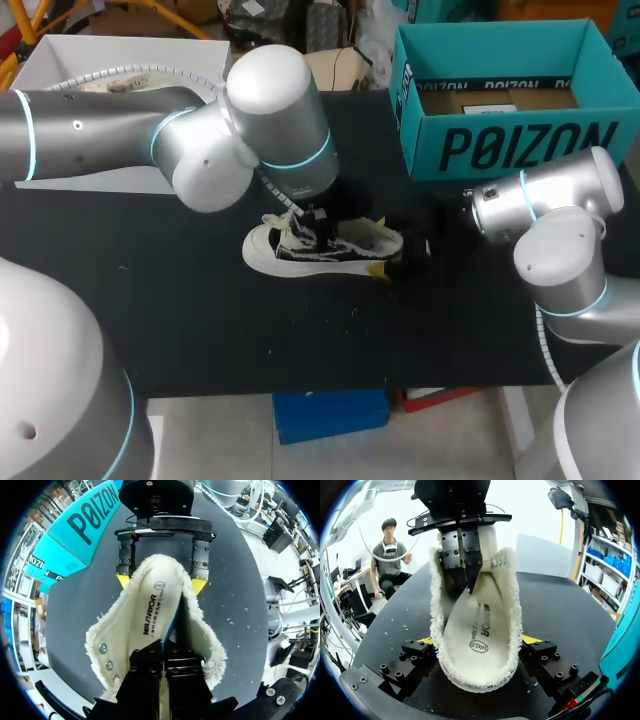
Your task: Take the shoe out of the shoebox, open the shoe tongue, remove and reinsert the insole, then place the shoe into the shoebox
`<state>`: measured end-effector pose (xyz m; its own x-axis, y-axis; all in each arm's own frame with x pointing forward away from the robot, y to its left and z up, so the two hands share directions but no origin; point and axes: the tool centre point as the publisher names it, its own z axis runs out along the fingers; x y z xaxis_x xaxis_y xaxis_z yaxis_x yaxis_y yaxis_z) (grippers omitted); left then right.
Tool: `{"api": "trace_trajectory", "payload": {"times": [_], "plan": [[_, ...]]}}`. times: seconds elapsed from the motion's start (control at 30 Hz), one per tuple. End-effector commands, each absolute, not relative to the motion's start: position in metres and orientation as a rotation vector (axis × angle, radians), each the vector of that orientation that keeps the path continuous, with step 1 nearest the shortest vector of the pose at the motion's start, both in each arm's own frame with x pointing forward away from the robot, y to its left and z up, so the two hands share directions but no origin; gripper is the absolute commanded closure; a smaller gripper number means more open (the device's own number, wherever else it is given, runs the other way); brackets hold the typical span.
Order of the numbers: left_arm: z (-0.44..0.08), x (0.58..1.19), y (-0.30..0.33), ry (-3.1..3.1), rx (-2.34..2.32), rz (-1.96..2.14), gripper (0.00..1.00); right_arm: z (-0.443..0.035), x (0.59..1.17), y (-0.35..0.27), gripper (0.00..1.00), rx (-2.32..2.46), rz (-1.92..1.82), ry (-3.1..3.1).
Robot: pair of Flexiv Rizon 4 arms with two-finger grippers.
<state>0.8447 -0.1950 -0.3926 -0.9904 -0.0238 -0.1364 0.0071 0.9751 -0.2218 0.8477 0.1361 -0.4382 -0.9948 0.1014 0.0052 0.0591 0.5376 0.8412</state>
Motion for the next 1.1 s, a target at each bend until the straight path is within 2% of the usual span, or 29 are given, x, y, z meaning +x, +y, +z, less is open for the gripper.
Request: {"api": "trace_trajectory", "payload": {"times": [0.03, 0.33, 0.6, 0.63, 0.67, 0.7, 0.8, 0.83, 0.9, 1.0, 1.1], "plan": [[-0.384, 0.842, -0.190, 2.973, -0.018, -0.330, 1.00, -0.442, 0.847, 0.136, 1.00, 0.143, 1.480, 2.717], [-0.376, 0.842, -0.190, 2.960, 0.021, -0.397, 1.00, -0.442, 0.847, 0.136, 1.00, 0.143, 1.480, 2.717], [-0.395, 0.844, -0.208, 2.985, 0.268, -0.591, 1.00, -0.442, 0.847, 0.136, 1.00, 0.143, 1.480, 2.717], [-0.398, 0.844, -0.212, 2.988, 0.291, -0.585, 0.98, -0.442, 0.847, 0.136, 1.00, 0.143, 1.480, 2.717], [-0.401, 0.845, -0.214, 2.988, 0.306, -0.592, 0.83, -0.442, 0.847, 0.136, 1.00, 0.143, 1.480, 2.717], [-0.402, 0.845, -0.216, 2.984, 0.325, -0.603, 0.77, -0.442, 0.847, 0.136, 1.00, 0.143, 1.480, 2.717], [-0.401, 0.843, -0.219, 2.964, 0.379, -0.624, 0.70, -0.442, 0.847, 0.136, 1.00, 0.143, 1.480, 2.717], [-0.400, 0.840, -0.220, 2.950, 0.454, -0.657, 0.64, -0.442, 0.847, 0.136, 1.00, 0.143, 1.480, 2.717], [-0.398, 0.837, -0.222, 2.936, 0.482, -0.654, 0.63, -0.442, 0.847, 0.136, 1.00, 0.143, 1.480, 2.717], [-0.396, 0.833, -0.224, 2.913, 0.518, -0.657, 0.56, -0.442, 0.847, 0.136, 1.00, 0.143, 1.480, 2.717], [-0.395, 0.832, -0.224, 2.898, 0.508, -0.669, 0.56, -0.442, 0.847, 0.136, 1.00, 0.143, 1.480, 2.717]]}}
